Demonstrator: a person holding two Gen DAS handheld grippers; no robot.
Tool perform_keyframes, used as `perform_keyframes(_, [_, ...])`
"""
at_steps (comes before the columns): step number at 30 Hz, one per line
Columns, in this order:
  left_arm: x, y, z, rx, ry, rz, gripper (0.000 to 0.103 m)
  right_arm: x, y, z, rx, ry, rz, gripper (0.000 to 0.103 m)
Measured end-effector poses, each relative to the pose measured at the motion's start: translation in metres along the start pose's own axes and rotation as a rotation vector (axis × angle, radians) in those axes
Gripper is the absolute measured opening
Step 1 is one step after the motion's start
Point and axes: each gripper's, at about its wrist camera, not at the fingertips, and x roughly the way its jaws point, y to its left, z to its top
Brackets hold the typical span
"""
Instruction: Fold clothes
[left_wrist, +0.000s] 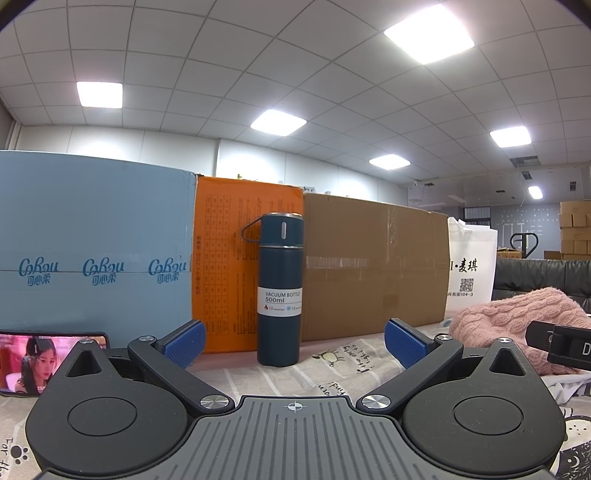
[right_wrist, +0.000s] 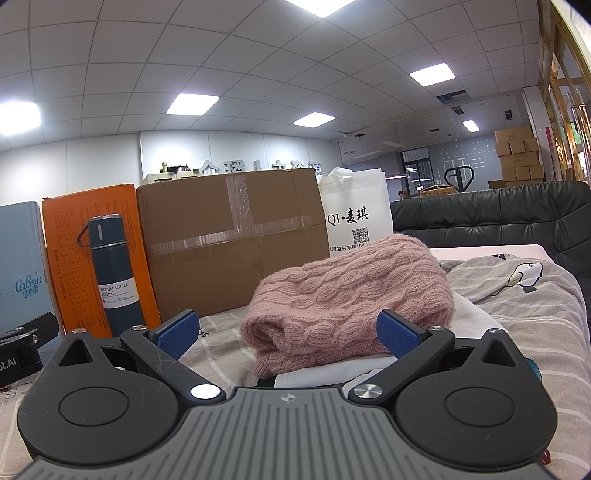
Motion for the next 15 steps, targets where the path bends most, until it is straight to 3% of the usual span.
perform_keyframes(15, [0.0005,0.0000,-0.0004,0.000,-0.001,0.001,0.103,-0.0014,-0.0003,0.0006,0.001,-0.002,0.002,0.103])
